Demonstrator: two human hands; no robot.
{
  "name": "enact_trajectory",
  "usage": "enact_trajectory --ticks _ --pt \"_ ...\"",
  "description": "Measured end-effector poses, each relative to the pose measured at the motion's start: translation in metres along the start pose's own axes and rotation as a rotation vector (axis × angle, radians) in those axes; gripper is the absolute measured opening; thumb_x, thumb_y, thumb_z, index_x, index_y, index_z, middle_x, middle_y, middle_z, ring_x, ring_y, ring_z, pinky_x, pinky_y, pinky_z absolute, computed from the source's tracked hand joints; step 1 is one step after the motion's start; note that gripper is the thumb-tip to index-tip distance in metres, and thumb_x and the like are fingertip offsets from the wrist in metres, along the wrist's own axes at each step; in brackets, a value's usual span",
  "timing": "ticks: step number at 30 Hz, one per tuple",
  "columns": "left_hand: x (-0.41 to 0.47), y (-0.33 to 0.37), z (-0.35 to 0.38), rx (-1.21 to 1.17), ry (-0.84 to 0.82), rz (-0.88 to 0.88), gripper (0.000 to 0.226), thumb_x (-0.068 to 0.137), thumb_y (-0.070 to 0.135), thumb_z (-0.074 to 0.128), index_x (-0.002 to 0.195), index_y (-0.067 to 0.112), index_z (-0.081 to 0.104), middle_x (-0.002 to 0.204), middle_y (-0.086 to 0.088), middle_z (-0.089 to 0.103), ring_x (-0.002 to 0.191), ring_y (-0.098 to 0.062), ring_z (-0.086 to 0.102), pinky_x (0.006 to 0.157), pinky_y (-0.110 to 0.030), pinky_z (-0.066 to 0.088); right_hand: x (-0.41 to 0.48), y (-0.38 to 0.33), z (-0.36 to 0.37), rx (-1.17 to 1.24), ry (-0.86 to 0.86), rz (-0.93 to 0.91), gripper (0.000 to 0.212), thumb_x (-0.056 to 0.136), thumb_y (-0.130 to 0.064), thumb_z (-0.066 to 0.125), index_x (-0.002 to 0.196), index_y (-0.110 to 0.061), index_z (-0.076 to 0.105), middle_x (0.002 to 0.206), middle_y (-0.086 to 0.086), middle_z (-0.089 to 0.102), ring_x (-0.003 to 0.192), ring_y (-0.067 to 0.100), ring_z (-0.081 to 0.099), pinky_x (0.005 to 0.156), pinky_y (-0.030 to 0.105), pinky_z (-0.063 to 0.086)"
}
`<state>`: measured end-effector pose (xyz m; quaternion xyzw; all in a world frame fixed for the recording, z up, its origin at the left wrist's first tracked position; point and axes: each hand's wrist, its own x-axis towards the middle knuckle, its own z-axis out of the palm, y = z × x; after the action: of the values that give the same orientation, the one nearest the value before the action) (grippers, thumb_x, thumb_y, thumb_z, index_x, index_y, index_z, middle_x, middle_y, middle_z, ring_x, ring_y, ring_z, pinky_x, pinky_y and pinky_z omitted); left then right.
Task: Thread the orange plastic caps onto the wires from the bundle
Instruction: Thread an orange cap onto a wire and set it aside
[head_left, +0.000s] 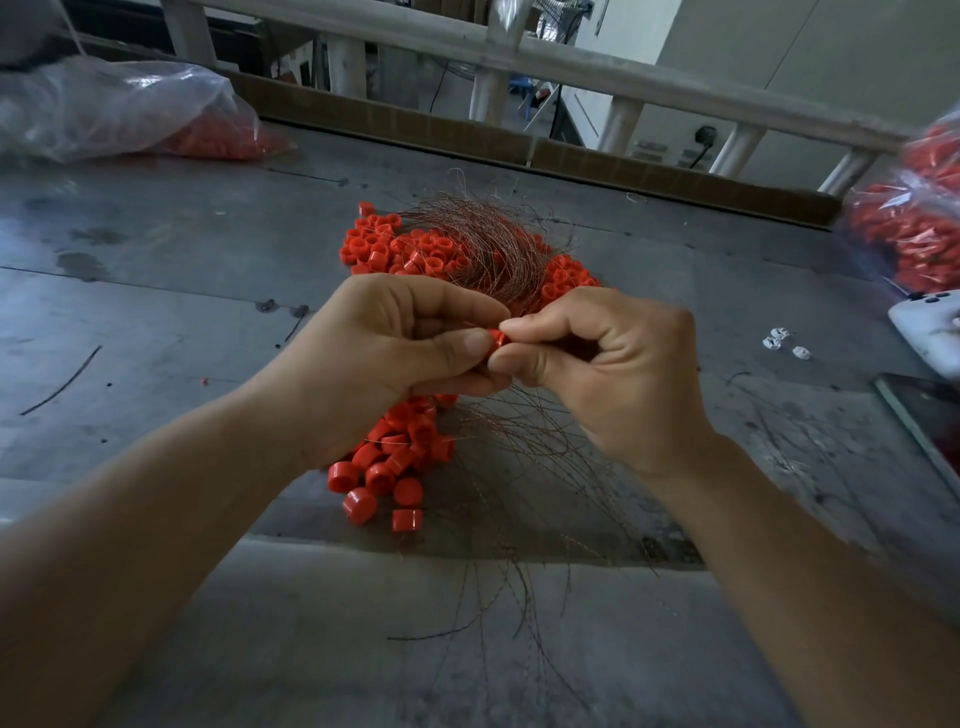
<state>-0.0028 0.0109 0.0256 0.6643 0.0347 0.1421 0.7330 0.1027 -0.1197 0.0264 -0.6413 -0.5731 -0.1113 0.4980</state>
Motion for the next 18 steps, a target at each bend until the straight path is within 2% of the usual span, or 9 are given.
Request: enact_trajectory --ticks 4,9,11,14,18 --pt "-0.0001 0.0013 -0.0012 0.023 -0.020 -0.002 0.032 0.063 0.013 0.060 0.095 0.012 0.063 0.075 -0.005 0.073 0.072 -0.015 0.071 0.060 -0.016 0.053 0.0002 -0.0006 -0.0010 -0.025 -0.011 -0.051 0.020 0.066 -0.012 0.074 0.083 -0.002 0.069 0.076 -0.004 0.062 0.071 0.009 0.063 0.064 0.017 0.052" --pt "-0.0012 0.0038 -0.0021 0.003 -0.069 -0.013 0.036 0.061 0.015 0.063 0.097 0.018 0.063 0.074 -0.008 0.072 0.070 -0.016 0.070 0.059 -0.018 0.054 0.0023 -0.0053 -0.0048 0.155 -0.116 0.171 0.028 0.065 -0.026 0.073 0.091 -0.024 0.062 0.075 -0.009 0.063 0.070 0.010 0.064 0.066 0.023 0.055" --pt "-0.0015 0.0040 -0.0025 0.011 -0.092 -0.029 0.039 0.062 0.014 0.062 0.101 0.018 0.062 0.073 -0.009 0.071 0.069 -0.016 0.070 0.059 -0.018 0.054 0.0035 -0.0045 -0.0074 0.126 -0.207 0.204 0.036 0.065 -0.032 0.068 0.100 -0.028 0.059 0.078 -0.012 0.060 0.074 0.008 0.062 0.072 0.022 0.053" --pt "-0.0022 0.0041 -0.0031 0.018 -0.121 -0.058 0.047 0.061 0.016 0.063 0.107 0.017 0.057 0.071 -0.008 0.071 0.067 -0.016 0.070 0.058 -0.019 0.054 0.0046 -0.0034 -0.0084 0.047 -0.336 0.173 0.034 0.070 -0.032 0.066 0.103 -0.024 0.060 0.083 -0.011 0.056 0.080 0.005 0.056 0.075 0.018 0.047" --pt "-0.0013 0.0047 -0.0036 -0.026 -0.125 -0.056 0.054 0.064 0.016 0.063 0.116 0.016 0.049 0.070 -0.009 0.071 0.067 -0.016 0.070 0.058 -0.019 0.054 0.0043 -0.0047 -0.0058 -0.017 -0.304 0.072 0.017 0.076 -0.019 0.065 0.091 -0.012 0.067 0.080 -0.011 0.050 0.075 -0.001 0.050 0.070 0.010 0.040"
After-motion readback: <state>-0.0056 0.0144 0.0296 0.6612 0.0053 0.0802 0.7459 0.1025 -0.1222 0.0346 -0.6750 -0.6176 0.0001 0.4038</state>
